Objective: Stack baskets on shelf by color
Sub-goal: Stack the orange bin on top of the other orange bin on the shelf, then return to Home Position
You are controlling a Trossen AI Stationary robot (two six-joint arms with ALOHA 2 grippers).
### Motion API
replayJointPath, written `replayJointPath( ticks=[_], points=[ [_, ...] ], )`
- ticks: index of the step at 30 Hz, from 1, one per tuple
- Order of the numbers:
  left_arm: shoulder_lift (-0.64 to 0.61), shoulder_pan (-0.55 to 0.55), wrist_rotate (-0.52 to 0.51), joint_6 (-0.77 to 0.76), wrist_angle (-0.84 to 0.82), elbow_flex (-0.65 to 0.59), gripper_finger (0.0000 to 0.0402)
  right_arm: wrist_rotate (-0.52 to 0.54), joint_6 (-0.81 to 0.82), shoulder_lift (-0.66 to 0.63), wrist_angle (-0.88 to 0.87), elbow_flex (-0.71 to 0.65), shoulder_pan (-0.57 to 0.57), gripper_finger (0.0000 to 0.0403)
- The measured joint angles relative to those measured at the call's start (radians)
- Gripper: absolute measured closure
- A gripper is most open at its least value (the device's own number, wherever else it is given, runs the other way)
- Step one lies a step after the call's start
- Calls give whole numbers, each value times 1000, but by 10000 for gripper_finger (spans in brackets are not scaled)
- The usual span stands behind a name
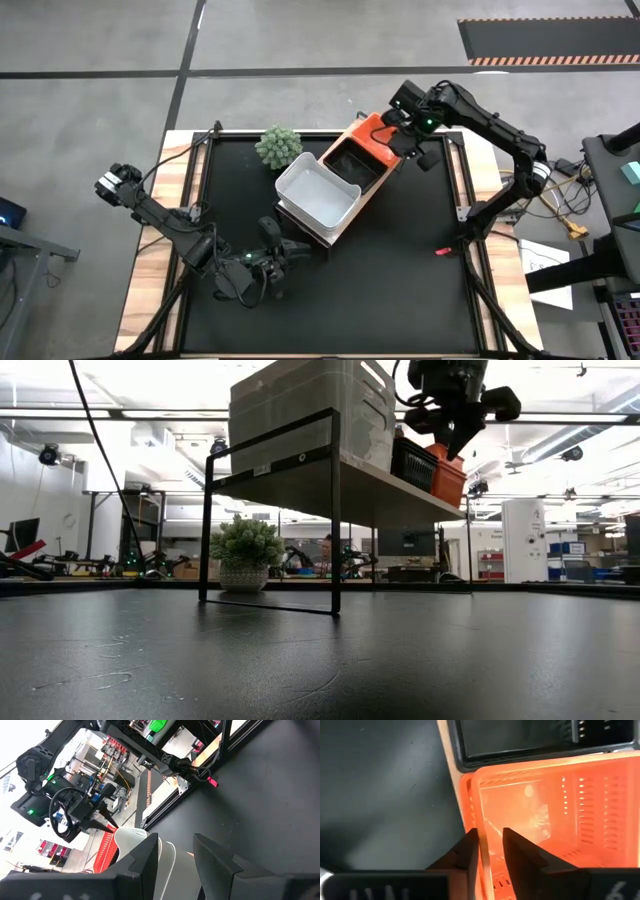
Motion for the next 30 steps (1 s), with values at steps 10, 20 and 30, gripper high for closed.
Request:
replayJointPath(
  ticks=[10, 20, 30],
  points=[
    [0, 0, 0, 9, -3, -11, 295, 1, 108, -16, 46, 1, 6, 274],
    [-6, 18, -12, 25, 0, -13, 295, 51, 279, -67, 46, 1, 51, 273],
    [-143, 27, -3, 25, 10, -145, 295, -106, 842, -183, 95, -43, 271, 315]
  ],
)
